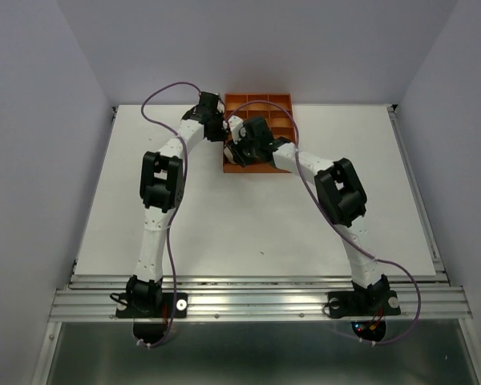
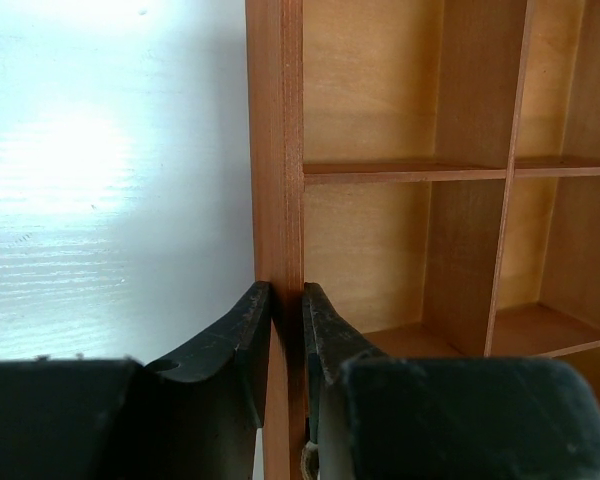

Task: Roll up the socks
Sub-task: Place the sock in the storage box.

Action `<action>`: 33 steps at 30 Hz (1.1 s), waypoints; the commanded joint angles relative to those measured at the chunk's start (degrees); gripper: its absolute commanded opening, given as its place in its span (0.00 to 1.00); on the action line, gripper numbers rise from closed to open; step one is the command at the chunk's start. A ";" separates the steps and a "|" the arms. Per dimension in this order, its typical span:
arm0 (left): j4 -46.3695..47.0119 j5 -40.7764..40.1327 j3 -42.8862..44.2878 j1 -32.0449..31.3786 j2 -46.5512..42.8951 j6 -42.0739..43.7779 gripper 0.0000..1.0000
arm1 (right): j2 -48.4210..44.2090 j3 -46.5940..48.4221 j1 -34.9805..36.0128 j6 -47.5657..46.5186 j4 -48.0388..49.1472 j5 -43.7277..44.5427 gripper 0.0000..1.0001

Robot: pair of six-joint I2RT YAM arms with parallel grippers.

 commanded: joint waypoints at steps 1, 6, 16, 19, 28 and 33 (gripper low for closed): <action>3.18 2.23 -1.13 -0.32 0.08 -1.82 0.04 | 4.74 3.89 0.96 5.18 -15.94 -6.30 0.01; 3.27 2.14 -1.30 -0.32 0.26 -1.82 0.04 | 8.35 7.68 0.96 6.24 -21.48 -2.44 0.01; 3.36 2.49 -1.39 0.03 0.17 -2.08 0.01 | 11.86 9.70 0.44 9.40 -26.06 1.17 0.01; 3.36 2.84 -1.39 0.03 0.34 -2.08 0.02 | 14.59 11.81 0.44 9.93 -27.99 2.30 0.01; 3.45 2.93 -1.66 0.03 0.43 -2.34 0.01 | 11.53 8.92 0.44 9.14 -27.83 4.07 0.09; 3.53 2.49 -2.01 0.21 0.43 -3.05 0.00 | 6.16 5.93 0.44 9.05 -28.96 5.56 0.01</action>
